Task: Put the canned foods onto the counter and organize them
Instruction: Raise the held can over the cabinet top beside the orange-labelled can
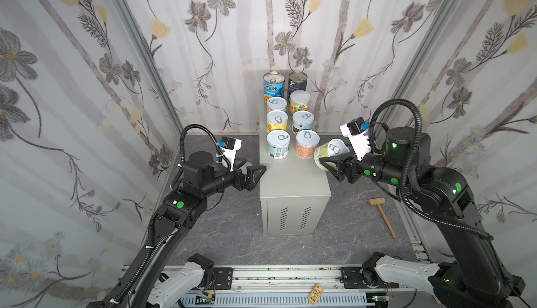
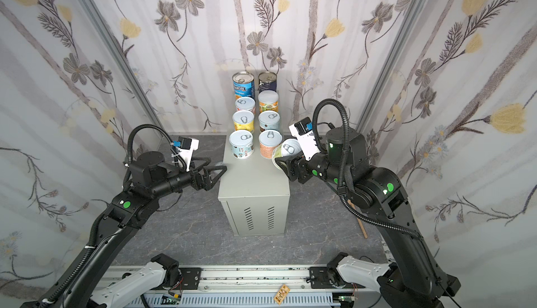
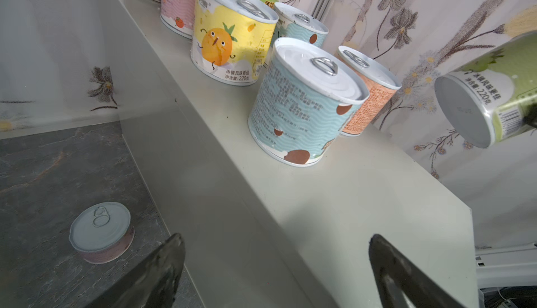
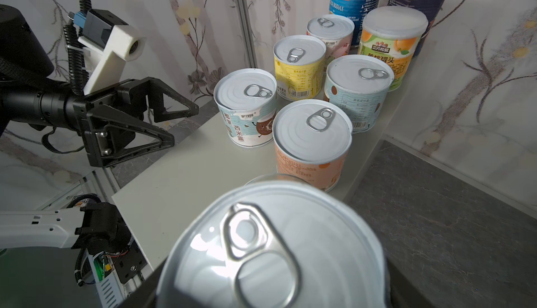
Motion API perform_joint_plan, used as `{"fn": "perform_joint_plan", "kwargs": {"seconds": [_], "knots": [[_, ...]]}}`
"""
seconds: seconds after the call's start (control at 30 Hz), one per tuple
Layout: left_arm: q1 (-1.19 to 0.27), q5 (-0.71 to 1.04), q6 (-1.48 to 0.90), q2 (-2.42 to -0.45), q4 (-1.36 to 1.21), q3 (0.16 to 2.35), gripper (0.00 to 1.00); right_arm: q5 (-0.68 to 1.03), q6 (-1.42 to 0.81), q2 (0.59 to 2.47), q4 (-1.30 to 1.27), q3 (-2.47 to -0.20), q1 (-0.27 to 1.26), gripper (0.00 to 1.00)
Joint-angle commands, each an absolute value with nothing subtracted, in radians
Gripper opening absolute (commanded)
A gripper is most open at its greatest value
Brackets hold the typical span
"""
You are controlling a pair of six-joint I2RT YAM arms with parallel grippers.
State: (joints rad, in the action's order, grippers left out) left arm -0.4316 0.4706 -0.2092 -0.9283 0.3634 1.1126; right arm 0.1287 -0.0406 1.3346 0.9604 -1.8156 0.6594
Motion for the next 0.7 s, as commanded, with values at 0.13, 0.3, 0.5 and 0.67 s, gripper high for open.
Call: {"fn": "perform_joint_plan", "kwargs": {"seconds": [0.13,0.3,0.5,0.67], "knots": [[-0.434,0.511,-0.192,-0.939,0.364,1.12,1.0,0.06,-0.075,1.428,1.074,-1.94,0.73,0.54],[-0.434,0.519,-0.189,-0.942,0.366,1.123,1.0,-0.006,-0.138,1.514,1.172,-2.055,0.799,0.54],[-0.436,0.53,-0.179,-0.941,0.377,1.123,1.0,-0.046,-0.21,1.614,1.299,-2.209,0.881,0.54],[-0.436,0.541,-0.168,-0.948,0.389,1.13,1.0,-0.097,-0.245,1.661,1.342,-2.237,0.928,0.55]]}}
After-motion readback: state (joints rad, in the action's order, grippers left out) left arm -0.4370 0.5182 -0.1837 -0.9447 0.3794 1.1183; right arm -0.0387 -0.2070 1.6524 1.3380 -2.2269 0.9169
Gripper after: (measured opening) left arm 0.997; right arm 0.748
